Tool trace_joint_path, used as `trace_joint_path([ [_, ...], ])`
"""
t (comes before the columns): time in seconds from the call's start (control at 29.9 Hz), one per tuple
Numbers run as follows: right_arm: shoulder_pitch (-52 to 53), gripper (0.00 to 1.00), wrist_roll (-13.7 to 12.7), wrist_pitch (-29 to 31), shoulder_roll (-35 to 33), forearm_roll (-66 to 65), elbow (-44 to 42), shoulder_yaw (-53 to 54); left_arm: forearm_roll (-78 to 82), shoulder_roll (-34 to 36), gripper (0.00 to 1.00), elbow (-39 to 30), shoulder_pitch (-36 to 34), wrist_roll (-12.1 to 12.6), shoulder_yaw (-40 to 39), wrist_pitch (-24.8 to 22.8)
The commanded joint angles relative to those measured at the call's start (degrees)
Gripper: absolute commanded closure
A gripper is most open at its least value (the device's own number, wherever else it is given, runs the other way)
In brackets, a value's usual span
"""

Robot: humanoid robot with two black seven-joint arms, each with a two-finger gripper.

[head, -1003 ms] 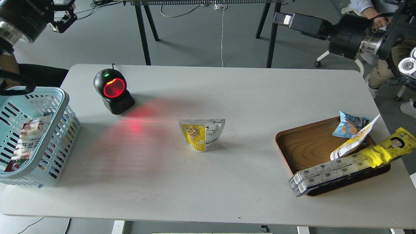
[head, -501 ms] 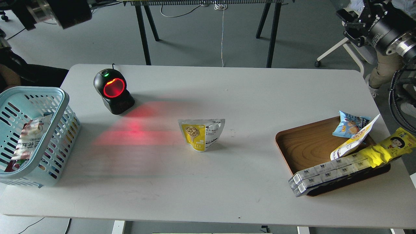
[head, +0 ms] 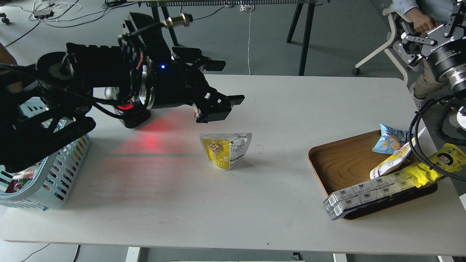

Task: Scan snack and place in basket
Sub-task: 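Reach the left gripper to the yellow pouch and grasp it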

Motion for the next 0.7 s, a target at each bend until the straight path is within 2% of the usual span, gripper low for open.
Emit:
trace_joint_path([
  [0.0,-1.7,0.04,0.0,0.1,1.8,0.0,0.1,2.7,3.0,-1.9,0.15,0.2,0.0,-0.1,5.7,0.0],
  [0.17,-2.1,0.04,0.0,0.1,2.9,0.0,0.2,2.9,3.0,-3.1,0.28,1.4,0.6,-0.5,8.3,0.0],
  [0.43,-2.0,0.04,0.0,0.0,2.9,-0.1,0.2,3.2,3.0,-6.7,0.38,7.5,0.6,-0.6,12.3,0.0],
  [0.67,-2.0,0.04,0.0,-0.1,2.9,-0.3,0.1,3.2,3.0,-7.4,0.60,9.5,1.3,-0.5,12.4,0.0],
])
